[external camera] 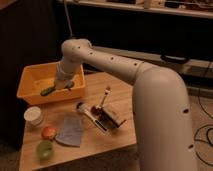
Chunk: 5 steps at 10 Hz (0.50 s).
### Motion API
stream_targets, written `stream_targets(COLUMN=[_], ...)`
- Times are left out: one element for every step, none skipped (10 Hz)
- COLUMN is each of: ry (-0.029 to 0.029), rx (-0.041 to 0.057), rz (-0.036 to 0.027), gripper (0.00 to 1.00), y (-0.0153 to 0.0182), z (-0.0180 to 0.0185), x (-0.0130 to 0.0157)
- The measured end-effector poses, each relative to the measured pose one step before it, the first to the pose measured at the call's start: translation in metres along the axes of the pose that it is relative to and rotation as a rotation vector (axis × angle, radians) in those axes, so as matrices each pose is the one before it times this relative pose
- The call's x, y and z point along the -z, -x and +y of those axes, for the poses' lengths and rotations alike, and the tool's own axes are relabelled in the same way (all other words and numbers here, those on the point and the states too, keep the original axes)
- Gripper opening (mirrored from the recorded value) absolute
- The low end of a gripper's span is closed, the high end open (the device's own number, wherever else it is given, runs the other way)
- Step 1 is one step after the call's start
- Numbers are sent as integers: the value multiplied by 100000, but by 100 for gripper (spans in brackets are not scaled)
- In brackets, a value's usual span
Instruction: Place pepper in tray
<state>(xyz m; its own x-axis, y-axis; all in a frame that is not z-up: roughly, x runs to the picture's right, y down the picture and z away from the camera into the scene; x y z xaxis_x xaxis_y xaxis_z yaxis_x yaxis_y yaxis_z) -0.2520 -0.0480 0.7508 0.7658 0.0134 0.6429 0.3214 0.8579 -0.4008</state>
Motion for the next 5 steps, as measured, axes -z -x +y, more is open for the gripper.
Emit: stream_targets(ry=[-2257,-1469,-863,-1142,-1661], rx=[-1319,-670,-2529,-3047,-3695], rz=[838,891,1835,1796,591], gripper=[0,2,8,18,30], y=[-396,91,-2,-321,-440], z=[-2834,-1804,-1684,-1268,-796], x=[76,-24,-338,-99,35])
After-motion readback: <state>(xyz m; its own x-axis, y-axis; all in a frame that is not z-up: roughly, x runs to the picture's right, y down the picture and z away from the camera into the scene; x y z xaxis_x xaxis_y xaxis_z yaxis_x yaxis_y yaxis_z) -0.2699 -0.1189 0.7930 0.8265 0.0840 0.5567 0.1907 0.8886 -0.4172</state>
